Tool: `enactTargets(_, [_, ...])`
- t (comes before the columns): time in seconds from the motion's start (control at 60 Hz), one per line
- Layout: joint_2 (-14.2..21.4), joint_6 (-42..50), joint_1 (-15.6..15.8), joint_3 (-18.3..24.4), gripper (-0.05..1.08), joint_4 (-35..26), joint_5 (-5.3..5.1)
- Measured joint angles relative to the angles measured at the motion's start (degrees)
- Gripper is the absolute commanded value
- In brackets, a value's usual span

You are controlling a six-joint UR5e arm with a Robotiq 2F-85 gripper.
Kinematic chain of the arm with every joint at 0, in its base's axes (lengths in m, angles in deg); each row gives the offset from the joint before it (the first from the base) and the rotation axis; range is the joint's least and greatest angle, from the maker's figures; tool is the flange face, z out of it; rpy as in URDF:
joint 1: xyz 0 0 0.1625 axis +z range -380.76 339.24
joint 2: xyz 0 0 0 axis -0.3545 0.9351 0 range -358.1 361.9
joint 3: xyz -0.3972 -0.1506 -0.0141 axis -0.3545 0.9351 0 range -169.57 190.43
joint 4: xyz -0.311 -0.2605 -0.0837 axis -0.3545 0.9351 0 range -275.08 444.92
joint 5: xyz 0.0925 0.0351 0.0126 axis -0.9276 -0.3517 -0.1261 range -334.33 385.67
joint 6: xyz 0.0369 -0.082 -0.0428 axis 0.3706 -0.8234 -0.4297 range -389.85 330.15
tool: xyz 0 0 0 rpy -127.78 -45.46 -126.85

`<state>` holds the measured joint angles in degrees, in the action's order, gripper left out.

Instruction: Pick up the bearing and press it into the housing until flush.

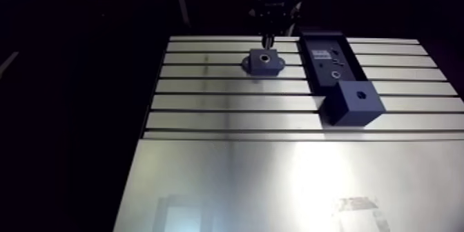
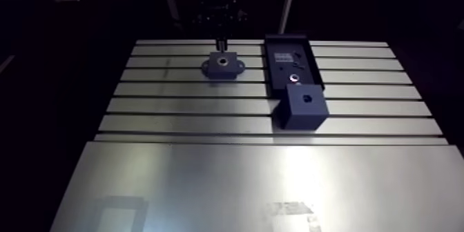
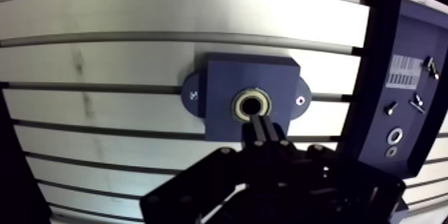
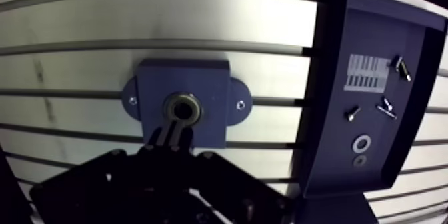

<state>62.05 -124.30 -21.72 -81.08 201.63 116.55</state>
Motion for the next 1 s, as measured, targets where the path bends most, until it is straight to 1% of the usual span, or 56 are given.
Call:
enactTargets(0.017, [0.18, 0.00, 0.00, 0.00, 0.29, -0.09, 0.01])
enactTargets(0.033, [0.38, 0.00, -0.01, 0.01, 0.29, -0.19, 0.03])
enactTargets(0.05, [0.55, -0.01, -0.01, 0.02, 0.03, -0.32, 0.04])
enactTargets(0.067, [0.72, -0.02, -0.01, 0.03, 0.00, -0.46, 0.06])
enactTargets(0.2, [2.19, -0.04, -0.01, 0.34, 0.00, -3.14, 0.27])
enactTargets(0.333, [4.32, 0.00, -0.02, 1.58, 0.00, -8.07, 0.62])
enactTargets(0.4, [5.25, 0.05, -0.03, 2.36, 0.00, -10.19, 1.02])
enactTargets(0.533, [7.07, 0.24, -0.05, 4.14, 0.00, -14.03, 2.12])
enactTargets(0.667, [8.59, 0.33, -0.10, 5.78, 0.00, -16.88, 2.89])
enactTargets(0.867, [10.81, 0.37, -0.23, 8.29, 0.00, -20.72, 3.68])
enactTargets(1.0, [12.31, 0.37, -0.35, 9.79, 0.01, -23.04, 3.86])
